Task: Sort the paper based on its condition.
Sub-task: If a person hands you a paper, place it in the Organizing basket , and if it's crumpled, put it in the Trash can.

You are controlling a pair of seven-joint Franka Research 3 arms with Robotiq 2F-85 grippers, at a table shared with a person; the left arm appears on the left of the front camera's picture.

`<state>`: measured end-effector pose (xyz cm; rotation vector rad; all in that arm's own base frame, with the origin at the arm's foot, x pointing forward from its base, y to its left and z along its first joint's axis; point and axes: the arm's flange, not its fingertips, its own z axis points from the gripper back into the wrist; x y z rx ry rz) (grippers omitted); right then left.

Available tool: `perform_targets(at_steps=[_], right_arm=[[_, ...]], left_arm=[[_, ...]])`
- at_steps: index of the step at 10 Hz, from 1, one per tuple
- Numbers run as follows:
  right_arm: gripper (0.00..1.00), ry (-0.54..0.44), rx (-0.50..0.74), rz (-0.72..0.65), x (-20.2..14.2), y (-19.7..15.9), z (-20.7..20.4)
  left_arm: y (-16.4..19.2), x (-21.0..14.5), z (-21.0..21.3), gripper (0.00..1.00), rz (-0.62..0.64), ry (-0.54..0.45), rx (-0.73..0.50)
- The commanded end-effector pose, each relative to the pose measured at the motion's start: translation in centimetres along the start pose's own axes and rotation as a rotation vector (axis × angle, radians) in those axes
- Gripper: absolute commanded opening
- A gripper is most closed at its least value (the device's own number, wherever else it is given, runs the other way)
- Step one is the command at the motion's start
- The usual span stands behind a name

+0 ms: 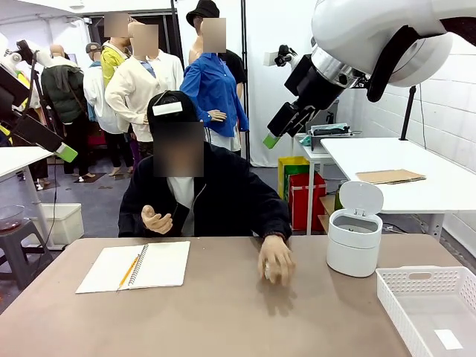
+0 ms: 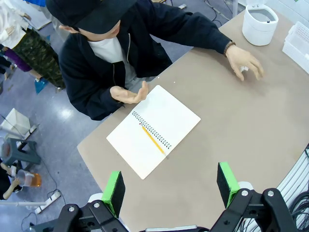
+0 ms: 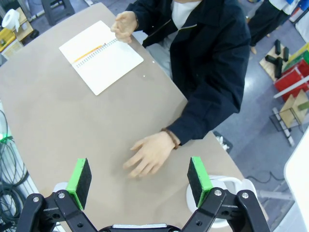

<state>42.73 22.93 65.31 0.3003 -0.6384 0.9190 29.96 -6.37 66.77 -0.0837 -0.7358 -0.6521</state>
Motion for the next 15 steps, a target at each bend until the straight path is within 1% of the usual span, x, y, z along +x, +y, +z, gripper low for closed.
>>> perform_targets(at_steps=[1, 15], right_arm=[[1.00, -0.011, 0.010, -0.005, -0.14, -0.12, -0.15], [1.00, -0.011, 0.010, -0.005, -0.14, -0.12, -0.15]], left_arm=[[0.05, 0.01, 0.09, 1.00, 0.003, 0.000, -0.005], [0.05, 0.01, 0.09, 1.00, 0.003, 0.000, -0.005]])
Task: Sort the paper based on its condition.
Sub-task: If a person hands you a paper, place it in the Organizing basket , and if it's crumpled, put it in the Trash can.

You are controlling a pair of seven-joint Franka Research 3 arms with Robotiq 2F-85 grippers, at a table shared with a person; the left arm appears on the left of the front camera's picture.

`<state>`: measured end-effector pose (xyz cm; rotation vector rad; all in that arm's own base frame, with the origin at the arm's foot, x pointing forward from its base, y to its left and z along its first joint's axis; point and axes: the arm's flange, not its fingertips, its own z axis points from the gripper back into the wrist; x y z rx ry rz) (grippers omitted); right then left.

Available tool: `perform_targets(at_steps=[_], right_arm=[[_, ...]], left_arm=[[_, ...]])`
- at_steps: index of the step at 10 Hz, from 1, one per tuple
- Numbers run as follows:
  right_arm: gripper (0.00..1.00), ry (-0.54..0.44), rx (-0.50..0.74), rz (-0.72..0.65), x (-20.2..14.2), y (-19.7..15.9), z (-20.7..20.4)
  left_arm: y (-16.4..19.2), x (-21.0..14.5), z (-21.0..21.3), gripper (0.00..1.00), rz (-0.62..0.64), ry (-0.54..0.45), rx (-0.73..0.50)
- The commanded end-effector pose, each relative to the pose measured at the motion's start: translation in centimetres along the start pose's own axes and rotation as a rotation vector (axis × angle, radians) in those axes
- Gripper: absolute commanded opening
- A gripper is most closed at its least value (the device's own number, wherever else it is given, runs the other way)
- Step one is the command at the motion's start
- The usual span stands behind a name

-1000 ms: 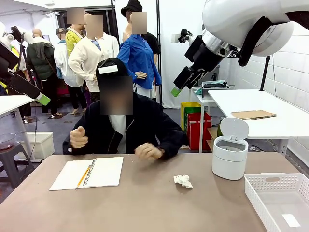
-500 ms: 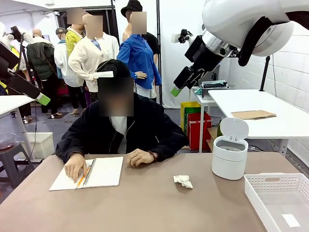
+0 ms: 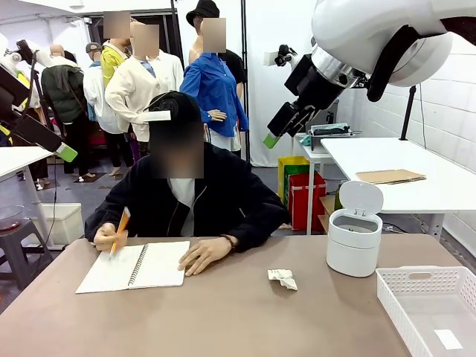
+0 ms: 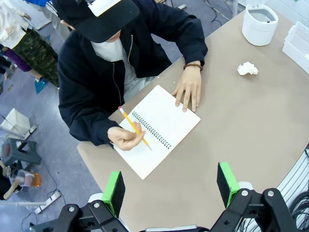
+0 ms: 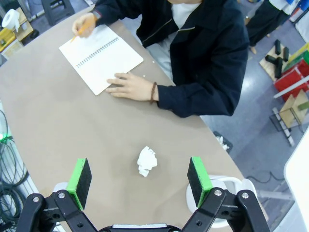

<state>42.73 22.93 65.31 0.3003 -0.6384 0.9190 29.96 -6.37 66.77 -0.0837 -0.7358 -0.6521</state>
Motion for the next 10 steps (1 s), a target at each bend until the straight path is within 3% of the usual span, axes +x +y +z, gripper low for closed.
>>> perform_targets(at_steps=[1, 2, 4, 7, 10], right_arm=[[1.00, -0.011, 0.010, -0.005, -0.1, -0.1, -0.2], [1.00, 0.000, 0.000, 0.000, 0.0, 0.0, 0.0], [1.00, 0.191, 0.057, -0.036, 0.2, 1.3, -1.6], [1.00, 0.300, 0.000, -0.030, -0.4, 0.9, -7.7], [1.00, 0.376, 0.028, -0.030, -3.4, 1.3, -14.8]], left_arm=[[0.1, 0.0, 0.1, 1.00, 0.003, 0.000, -0.005], [0.1, 0.0, 0.1, 1.00, 0.003, 0.000, -0.005], [0.1, 0.0, 0.1, 1.00, 0.003, 0.000, -0.005], [0.1, 0.0, 0.1, 1.00, 0.003, 0.000, -0.005], [0.1, 0.0, 0.1, 1.00, 0.003, 0.000, -0.005]])
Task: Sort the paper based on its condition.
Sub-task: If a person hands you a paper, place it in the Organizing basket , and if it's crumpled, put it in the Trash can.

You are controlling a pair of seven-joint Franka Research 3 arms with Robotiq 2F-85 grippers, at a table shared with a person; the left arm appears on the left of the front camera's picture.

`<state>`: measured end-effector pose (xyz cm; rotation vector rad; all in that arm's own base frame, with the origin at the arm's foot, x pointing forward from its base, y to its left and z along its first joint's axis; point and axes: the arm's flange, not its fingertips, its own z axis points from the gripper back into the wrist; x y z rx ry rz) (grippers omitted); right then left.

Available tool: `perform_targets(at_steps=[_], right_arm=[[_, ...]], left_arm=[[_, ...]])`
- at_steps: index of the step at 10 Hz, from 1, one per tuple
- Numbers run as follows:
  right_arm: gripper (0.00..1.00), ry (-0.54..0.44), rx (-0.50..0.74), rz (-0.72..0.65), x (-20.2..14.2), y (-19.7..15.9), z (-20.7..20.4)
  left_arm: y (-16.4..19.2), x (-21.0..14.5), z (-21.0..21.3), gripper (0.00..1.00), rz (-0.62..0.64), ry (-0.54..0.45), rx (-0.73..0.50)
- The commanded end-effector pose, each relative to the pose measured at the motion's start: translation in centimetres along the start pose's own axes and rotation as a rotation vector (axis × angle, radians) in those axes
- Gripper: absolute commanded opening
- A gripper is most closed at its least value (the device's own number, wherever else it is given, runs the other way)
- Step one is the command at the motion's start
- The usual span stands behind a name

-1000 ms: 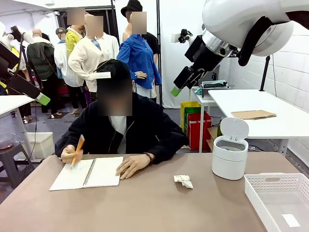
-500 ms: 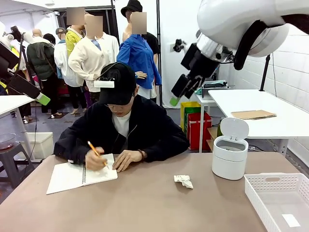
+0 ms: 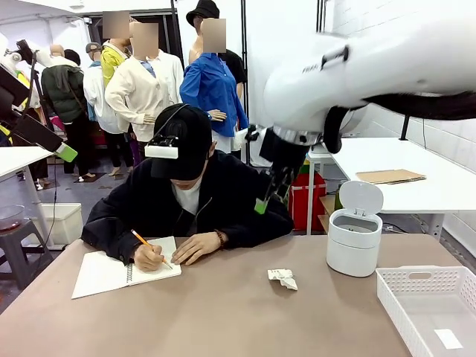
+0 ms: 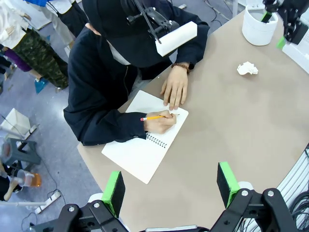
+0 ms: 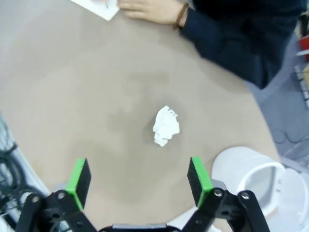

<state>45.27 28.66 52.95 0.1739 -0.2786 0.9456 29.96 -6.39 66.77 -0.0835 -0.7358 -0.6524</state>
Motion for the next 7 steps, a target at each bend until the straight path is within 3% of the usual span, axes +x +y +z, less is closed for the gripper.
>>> perform_targets(at_steps=[1, 4, 6, 7], right_arm=[[1.00, 0.014, -0.005, -0.029, -0.3, -0.1, -3.3], [1.00, 0.032, -0.024, -0.057, -2.3, -0.4, -8.0], [1.00, 0.048, -0.112, 0.011, -4.8, -0.2, -11.0], [1.00, 0.030, -0.096, 0.047, -5.7, -0.2, -12.3]], left_arm=[[0.1, 0.0, 0.1, 1.00, 0.003, 0.000, -0.005], [0.1, 0.0, 0.1, 1.00, 0.003, 0.000, -0.005], [0.1, 0.0, 0.1, 1.00, 0.003, 0.000, -0.005], [0.1, 0.0, 0.1, 1.00, 0.003, 0.000, -0.005]])
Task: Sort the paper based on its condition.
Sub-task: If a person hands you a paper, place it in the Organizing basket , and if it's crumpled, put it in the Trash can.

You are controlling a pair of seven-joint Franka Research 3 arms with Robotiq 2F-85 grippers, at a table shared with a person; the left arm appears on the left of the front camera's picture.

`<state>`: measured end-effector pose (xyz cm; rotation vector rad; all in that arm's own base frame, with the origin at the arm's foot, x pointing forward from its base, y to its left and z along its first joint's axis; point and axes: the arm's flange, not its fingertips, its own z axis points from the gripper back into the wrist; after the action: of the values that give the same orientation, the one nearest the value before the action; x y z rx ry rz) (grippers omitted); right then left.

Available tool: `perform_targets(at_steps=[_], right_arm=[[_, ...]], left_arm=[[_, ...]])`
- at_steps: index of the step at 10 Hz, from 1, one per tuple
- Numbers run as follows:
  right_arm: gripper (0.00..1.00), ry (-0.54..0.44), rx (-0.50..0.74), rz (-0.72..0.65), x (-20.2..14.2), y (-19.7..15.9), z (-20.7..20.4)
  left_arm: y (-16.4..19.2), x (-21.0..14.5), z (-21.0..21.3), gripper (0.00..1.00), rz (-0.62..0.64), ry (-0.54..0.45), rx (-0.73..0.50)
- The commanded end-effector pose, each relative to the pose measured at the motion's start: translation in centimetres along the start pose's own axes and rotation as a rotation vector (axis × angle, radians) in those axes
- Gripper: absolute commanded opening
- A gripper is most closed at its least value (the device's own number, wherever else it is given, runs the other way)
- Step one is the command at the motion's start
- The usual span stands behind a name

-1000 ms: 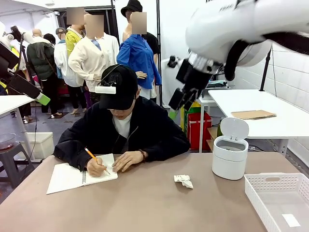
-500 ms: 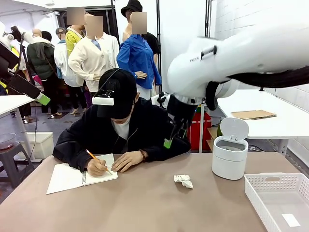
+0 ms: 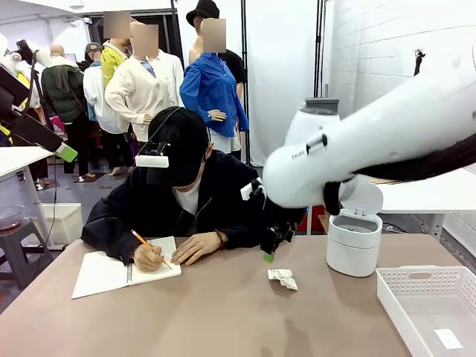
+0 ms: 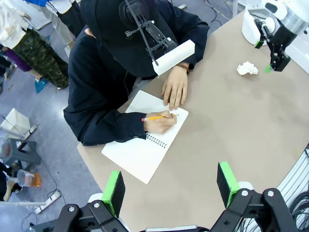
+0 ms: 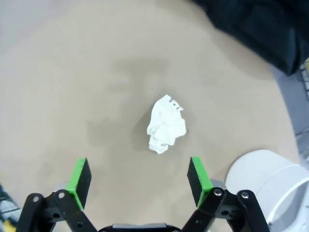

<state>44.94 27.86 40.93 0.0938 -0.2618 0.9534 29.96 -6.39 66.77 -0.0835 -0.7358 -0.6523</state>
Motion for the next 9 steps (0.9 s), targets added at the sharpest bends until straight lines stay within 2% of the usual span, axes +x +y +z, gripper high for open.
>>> perform_targets(at_steps=[1, 2, 3, 9], right_arm=[[1.00, -0.027, -0.009, 0.035, -1.65, 0.33, -1.73], [1.00, -0.077, 0.038, 0.032, -1.72, 0.44, -1.30], [1.00, -0.003, -0.007, 0.013, -0.86, 0.32, -1.12], [1.00, -0.017, 0.000, 0.019, -1.04, 0.41, -1.30]], left_arm=[[0.07, 0.01, 0.09, 1.00, 0.003, 0.000, -0.005], [0.07, 0.01, 0.09, 1.00, 0.003, 0.000, -0.005], [0.07, 0.01, 0.09, 1.00, 0.003, 0.000, -0.005], [0.07, 0.01, 0.09, 1.00, 0.003, 0.000, -0.005]])
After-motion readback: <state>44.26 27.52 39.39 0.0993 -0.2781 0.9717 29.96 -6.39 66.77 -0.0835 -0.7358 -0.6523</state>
